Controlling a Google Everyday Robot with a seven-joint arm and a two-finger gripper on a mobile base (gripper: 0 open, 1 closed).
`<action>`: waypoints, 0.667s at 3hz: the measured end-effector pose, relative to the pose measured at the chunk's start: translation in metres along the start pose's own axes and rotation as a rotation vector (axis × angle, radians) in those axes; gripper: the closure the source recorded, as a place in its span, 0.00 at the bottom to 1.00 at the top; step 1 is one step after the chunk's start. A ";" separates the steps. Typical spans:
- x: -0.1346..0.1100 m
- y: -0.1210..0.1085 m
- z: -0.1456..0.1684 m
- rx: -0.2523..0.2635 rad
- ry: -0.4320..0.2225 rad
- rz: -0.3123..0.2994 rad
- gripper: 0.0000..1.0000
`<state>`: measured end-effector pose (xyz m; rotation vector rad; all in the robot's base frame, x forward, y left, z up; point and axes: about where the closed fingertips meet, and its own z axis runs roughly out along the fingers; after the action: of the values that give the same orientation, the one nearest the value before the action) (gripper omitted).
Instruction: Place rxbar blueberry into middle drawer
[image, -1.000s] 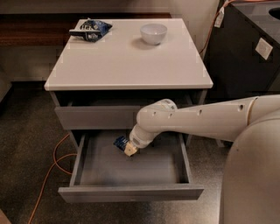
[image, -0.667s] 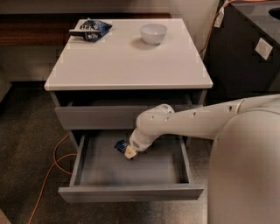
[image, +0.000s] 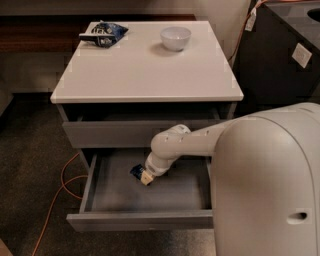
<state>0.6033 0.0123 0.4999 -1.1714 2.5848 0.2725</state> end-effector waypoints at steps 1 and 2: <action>0.009 -0.014 0.031 -0.005 0.038 0.030 1.00; 0.013 -0.022 0.048 -0.014 0.057 0.038 1.00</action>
Offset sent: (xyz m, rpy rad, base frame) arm 0.0271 -0.0151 -0.0680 -0.0364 0.0768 -0.0343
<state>0.6206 0.0021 0.4494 -1.1525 2.6611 0.2691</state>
